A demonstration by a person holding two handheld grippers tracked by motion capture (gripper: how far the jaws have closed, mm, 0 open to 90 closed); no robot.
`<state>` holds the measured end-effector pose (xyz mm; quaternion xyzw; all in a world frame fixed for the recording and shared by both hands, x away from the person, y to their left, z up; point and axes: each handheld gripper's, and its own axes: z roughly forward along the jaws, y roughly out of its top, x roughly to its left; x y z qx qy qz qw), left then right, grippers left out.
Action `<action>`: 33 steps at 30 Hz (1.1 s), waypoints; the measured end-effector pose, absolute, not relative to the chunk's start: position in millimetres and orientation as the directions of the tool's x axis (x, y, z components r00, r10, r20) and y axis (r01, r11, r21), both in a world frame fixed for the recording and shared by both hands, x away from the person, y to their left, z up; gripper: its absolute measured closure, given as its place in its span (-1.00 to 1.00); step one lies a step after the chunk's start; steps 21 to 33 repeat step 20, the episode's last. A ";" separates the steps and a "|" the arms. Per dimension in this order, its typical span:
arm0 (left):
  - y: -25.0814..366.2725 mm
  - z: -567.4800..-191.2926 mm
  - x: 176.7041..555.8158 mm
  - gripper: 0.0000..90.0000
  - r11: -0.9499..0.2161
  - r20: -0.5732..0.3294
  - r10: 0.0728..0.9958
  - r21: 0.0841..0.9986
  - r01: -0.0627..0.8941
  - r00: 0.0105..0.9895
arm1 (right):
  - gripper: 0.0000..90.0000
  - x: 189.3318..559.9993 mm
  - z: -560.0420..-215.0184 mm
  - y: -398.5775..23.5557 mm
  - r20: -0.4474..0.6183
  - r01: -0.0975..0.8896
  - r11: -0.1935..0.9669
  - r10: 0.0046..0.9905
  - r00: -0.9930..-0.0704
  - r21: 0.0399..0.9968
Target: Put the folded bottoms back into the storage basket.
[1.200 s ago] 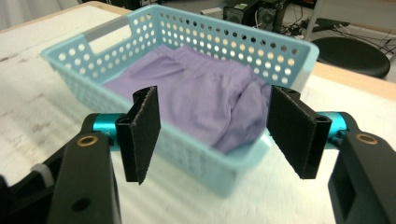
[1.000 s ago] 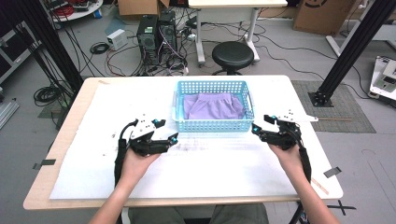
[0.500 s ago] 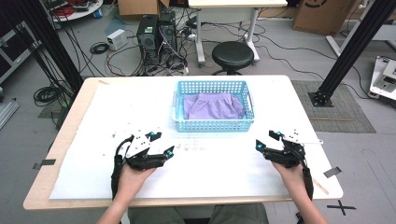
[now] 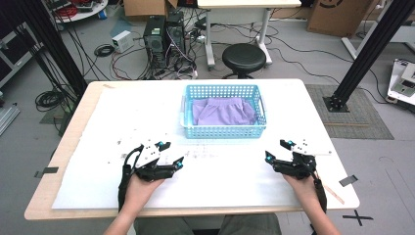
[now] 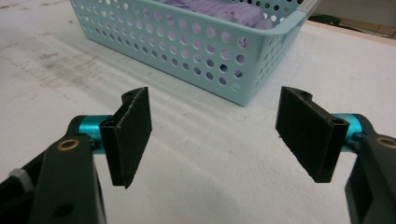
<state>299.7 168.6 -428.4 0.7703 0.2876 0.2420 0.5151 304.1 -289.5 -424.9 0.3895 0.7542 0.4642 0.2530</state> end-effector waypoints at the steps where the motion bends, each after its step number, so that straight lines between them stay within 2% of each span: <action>1: 169.1 -428.6 299.8 -0.34 -0.305 0.076 0.693 0.932 0.196 0.717 | -0.41 304.1 -425.2 -289.8 -0.018 0.355 0.264 0.824 -0.567 0.897; 33: 171.6 -433.0 301.8 -0.34 -0.318 0.081 0.705 0.924 0.211 0.705 | -0.48 311.4 -431.8 -290.6 -0.032 0.369 0.285 0.826 -0.562 0.885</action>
